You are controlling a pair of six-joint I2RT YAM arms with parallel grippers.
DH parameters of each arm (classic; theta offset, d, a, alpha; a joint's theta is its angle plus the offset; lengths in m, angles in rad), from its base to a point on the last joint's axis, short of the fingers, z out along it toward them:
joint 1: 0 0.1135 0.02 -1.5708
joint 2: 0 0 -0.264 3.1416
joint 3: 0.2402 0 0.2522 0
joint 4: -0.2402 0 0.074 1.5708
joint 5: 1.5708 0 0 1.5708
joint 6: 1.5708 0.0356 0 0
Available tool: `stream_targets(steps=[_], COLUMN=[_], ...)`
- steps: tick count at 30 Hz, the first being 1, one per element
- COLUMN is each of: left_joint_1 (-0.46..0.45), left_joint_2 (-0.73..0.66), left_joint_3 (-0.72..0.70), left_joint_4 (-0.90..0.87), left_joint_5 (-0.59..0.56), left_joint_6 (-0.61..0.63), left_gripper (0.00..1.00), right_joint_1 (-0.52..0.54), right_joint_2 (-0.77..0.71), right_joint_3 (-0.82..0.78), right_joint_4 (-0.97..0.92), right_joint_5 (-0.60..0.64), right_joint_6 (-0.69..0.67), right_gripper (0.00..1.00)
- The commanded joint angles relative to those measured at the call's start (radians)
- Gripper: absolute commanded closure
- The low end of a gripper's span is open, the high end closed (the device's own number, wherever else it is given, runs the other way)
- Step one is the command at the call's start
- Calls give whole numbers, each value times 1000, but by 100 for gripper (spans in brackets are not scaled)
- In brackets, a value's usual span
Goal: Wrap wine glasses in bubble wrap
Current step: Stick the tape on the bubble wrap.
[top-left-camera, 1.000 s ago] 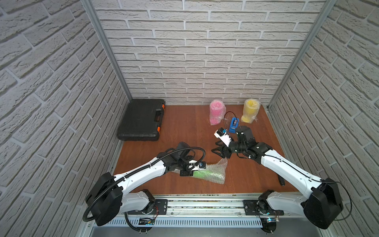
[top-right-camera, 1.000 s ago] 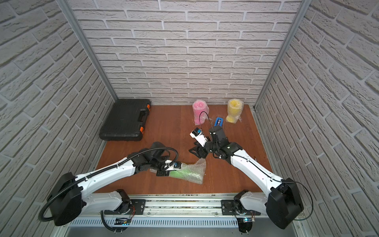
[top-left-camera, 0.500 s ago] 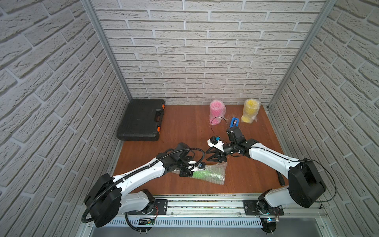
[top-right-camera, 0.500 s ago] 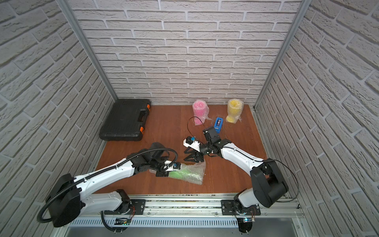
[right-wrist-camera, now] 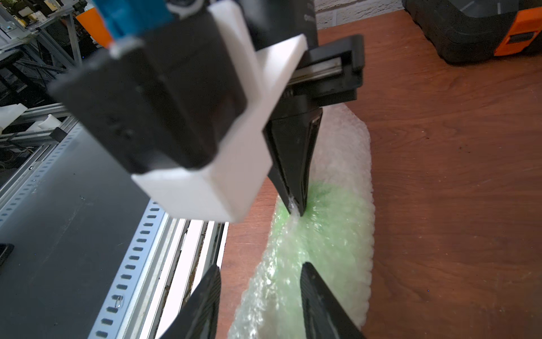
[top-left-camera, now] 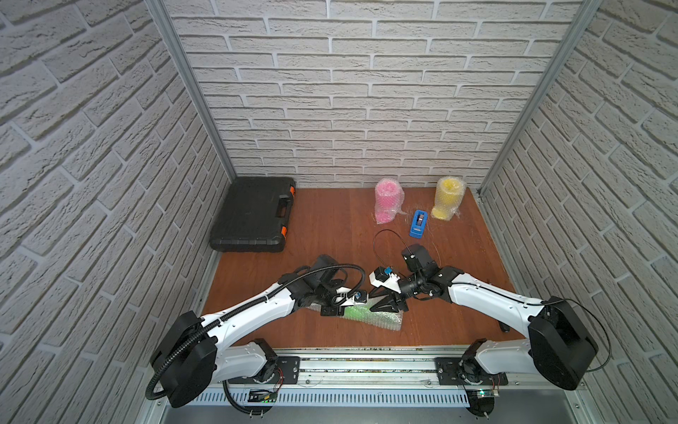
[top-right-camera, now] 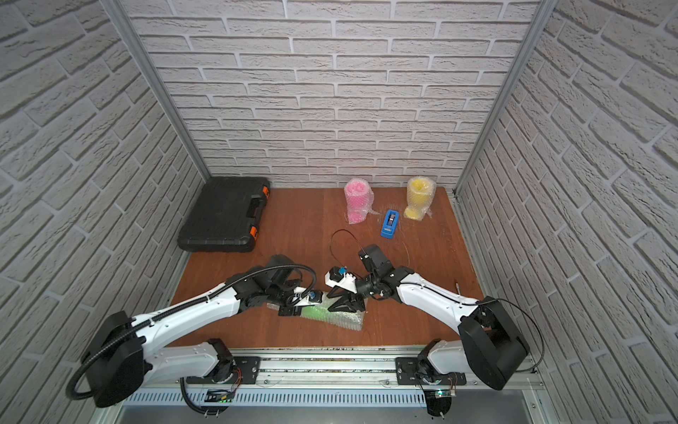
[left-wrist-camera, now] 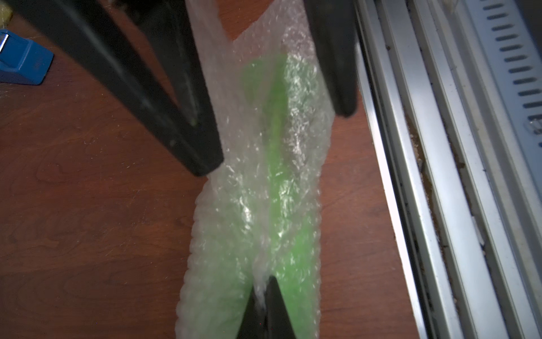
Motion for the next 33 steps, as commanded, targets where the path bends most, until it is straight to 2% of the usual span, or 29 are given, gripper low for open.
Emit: stream_targets(steps=[1, 7, 15, 26, 33], left_joint_1=[8, 12, 17, 30, 40], left_joint_2=[-9, -7, -4, 4, 14], left_joint_3=[-12, -9, -5, 6, 16], left_joint_4=[-1, -4, -7, -22, -39], left_joint_5=[27, 30, 27, 38, 34], left_joint_6=[0, -6, -19, -33, -39], left_gripper=[100, 100, 100, 100, 100], right_joint_1=[40, 118, 217, 348, 418], right_joint_2=[-51, -98, -161, -114, -124], right_joint_3=[-32, -93, -208, -321, -351], right_joint_4=[51, 105, 259, 458, 421], right_joint_5=[15, 88, 230, 401, 529], right_joint_6=[51, 129, 311, 525, 654], right_gripper=[55, 56, 57, 57, 54])
